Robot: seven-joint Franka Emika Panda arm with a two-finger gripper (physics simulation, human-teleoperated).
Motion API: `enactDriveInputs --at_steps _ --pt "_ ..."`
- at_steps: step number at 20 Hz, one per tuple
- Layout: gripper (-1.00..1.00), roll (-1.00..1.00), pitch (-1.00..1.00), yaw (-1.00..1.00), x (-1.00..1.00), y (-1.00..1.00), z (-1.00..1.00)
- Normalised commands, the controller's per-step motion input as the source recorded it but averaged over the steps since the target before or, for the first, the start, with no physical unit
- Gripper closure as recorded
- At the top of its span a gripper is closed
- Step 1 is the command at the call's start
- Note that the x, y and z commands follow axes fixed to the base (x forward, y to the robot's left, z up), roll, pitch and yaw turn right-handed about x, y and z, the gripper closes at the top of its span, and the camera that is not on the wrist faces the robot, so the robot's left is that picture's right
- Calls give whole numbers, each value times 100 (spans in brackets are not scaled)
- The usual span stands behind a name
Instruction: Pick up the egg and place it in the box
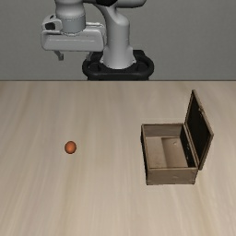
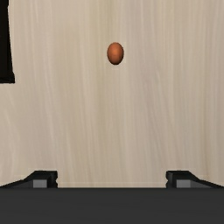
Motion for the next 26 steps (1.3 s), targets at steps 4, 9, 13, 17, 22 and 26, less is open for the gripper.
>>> enactDriveInputs --at_steps 4,9,13,17,22,26 --pt "-100 0 0 0 100 0 0" --pt "-100 0 0 0 100 0 0" --pt "-100 0 0 0 100 0 0" --pt "-100 0 0 0 0 -25 -75" --pt "-100 0 0 0 0 0 -100" --pt "-100 0 0 0 0 0 -100"
